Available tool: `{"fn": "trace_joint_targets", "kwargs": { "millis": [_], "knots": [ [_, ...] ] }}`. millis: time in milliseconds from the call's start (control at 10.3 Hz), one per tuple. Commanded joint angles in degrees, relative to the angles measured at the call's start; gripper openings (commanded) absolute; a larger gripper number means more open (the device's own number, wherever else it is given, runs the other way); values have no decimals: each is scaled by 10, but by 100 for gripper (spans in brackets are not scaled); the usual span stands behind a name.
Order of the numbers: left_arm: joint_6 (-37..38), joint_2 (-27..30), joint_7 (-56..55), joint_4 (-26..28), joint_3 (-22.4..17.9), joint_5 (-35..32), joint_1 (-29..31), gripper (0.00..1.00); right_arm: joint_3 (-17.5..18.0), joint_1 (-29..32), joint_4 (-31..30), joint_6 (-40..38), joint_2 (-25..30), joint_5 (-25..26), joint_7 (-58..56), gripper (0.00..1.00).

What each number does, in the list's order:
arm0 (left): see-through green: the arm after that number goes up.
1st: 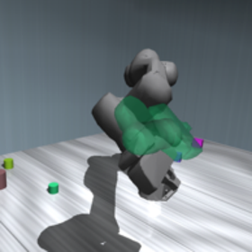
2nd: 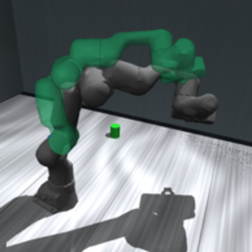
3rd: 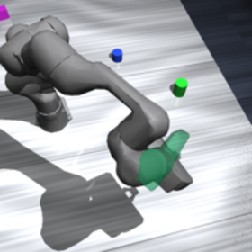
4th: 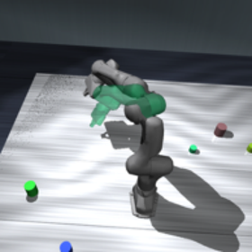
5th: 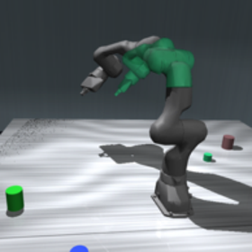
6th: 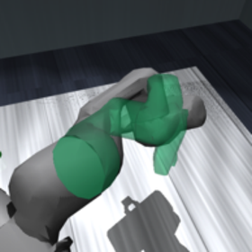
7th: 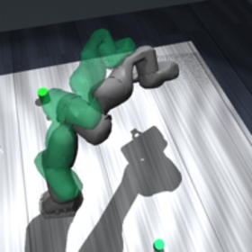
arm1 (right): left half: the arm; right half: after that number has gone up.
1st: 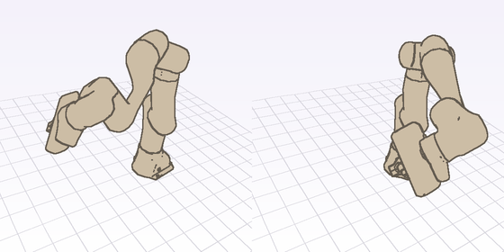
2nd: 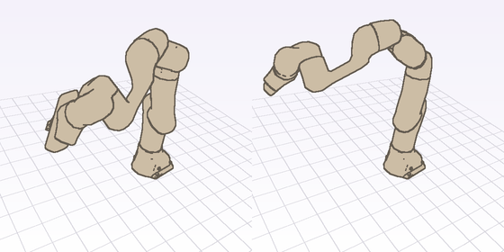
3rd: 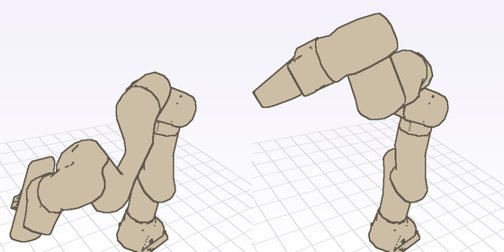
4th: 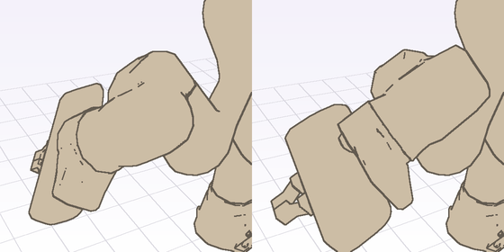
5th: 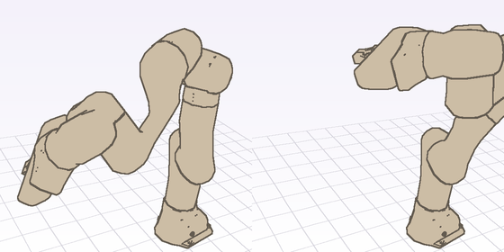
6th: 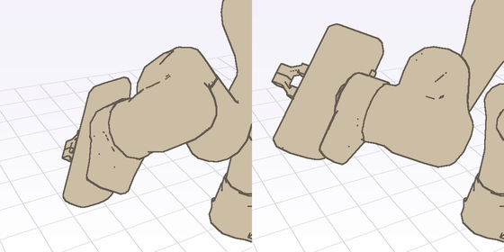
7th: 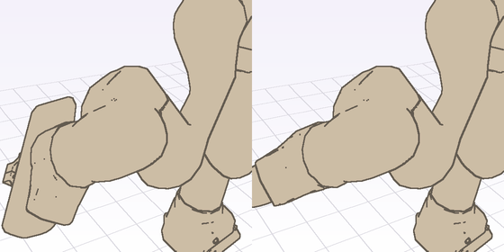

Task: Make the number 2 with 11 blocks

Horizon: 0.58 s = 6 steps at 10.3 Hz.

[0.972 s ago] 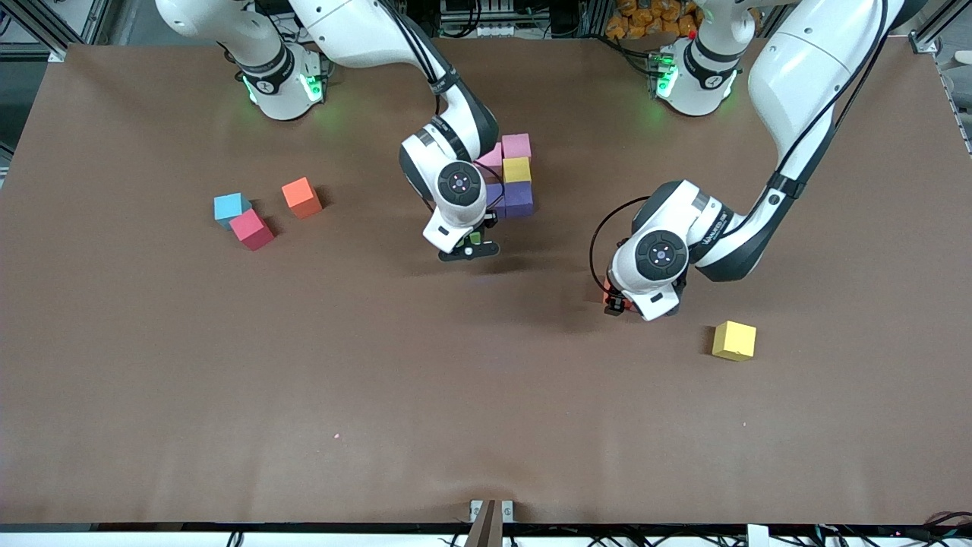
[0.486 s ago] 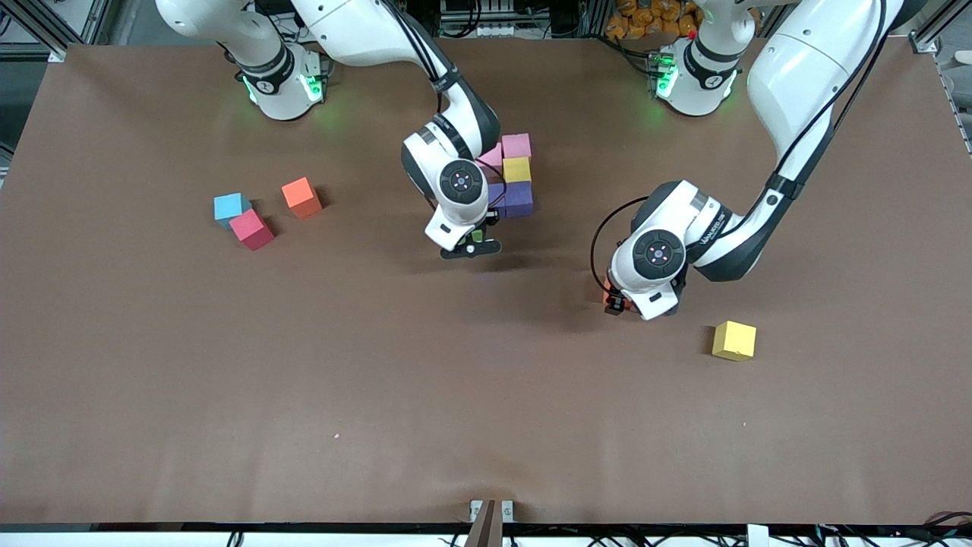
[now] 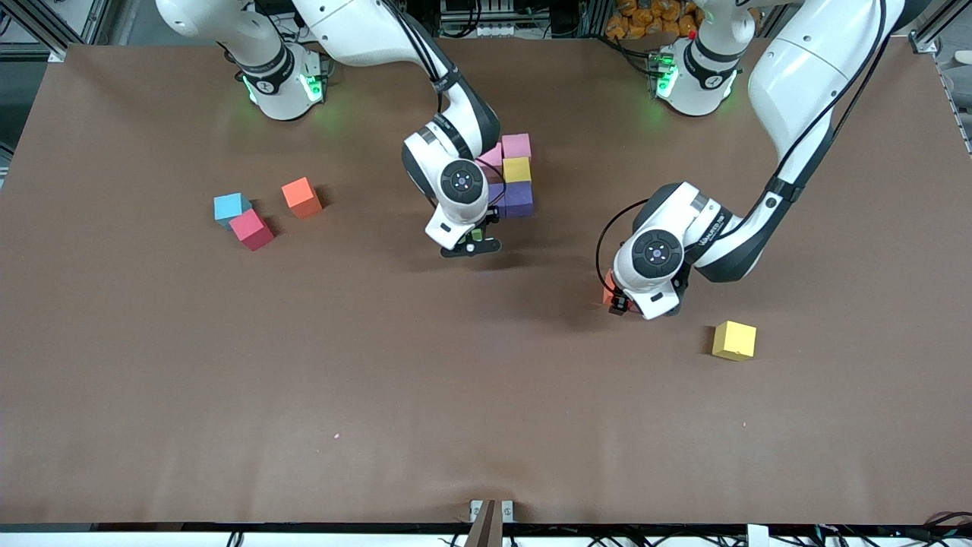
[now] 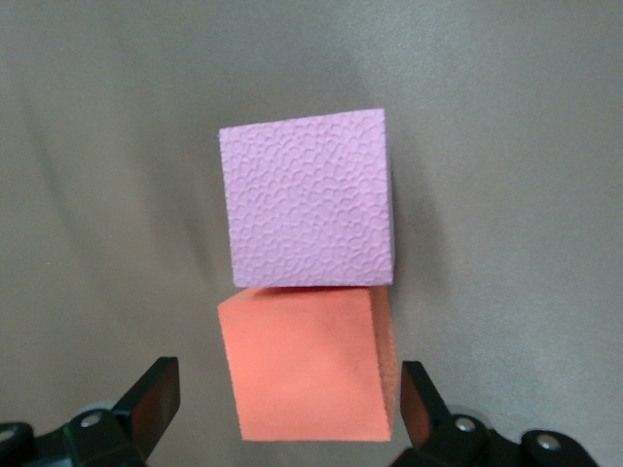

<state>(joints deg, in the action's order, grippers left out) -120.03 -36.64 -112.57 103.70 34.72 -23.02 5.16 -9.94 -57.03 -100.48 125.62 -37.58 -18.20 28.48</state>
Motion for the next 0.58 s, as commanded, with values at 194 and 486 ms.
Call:
{"fn": "trace_joint_targets", "kwargs": {
  "millis": [194,486],
  "knots": [
    [-26,-13,0,10,8,-21,14,100,-7,2,-11,-31,60,-12,6,100],
    [-26,-18,-3,19,8,-28,15,100,-7,30,0,-37,91,-12,4,100]
  ]
}}
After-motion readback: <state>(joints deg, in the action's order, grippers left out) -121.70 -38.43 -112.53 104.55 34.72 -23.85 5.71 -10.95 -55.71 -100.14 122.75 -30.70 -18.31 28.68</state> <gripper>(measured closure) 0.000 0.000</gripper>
